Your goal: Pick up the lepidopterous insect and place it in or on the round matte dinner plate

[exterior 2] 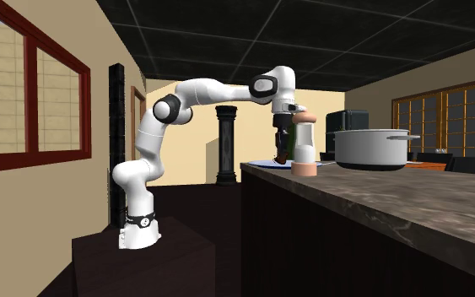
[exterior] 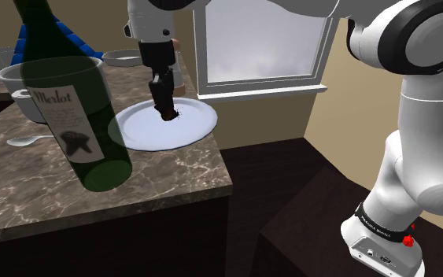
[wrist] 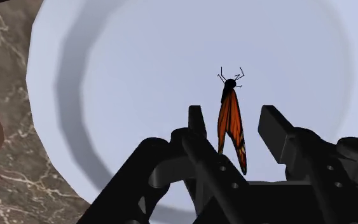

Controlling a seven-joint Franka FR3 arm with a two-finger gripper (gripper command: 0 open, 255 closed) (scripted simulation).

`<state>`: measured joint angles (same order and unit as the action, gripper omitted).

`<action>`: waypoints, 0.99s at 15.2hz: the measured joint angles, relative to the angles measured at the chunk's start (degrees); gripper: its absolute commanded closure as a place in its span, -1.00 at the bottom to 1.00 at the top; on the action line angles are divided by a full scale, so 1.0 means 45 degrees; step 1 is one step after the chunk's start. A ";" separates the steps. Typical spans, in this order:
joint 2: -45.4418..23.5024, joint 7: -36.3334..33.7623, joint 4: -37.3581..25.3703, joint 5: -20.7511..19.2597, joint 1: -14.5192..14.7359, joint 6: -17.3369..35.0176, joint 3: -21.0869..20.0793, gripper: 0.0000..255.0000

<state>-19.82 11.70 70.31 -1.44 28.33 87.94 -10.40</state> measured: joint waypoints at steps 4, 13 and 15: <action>0.0000 0.0000 0.0000 0.0000 0.0000 0.0000 0.0000 -1.00; -0.1059 -0.0056 -0.3272 -0.0182 0.0218 -0.2211 0.0002 -1.00; -0.1084 -0.0058 -0.3332 -0.0186 0.0224 -0.2251 0.0003 -1.00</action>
<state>-24.70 11.44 55.32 -2.28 29.34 77.81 -10.38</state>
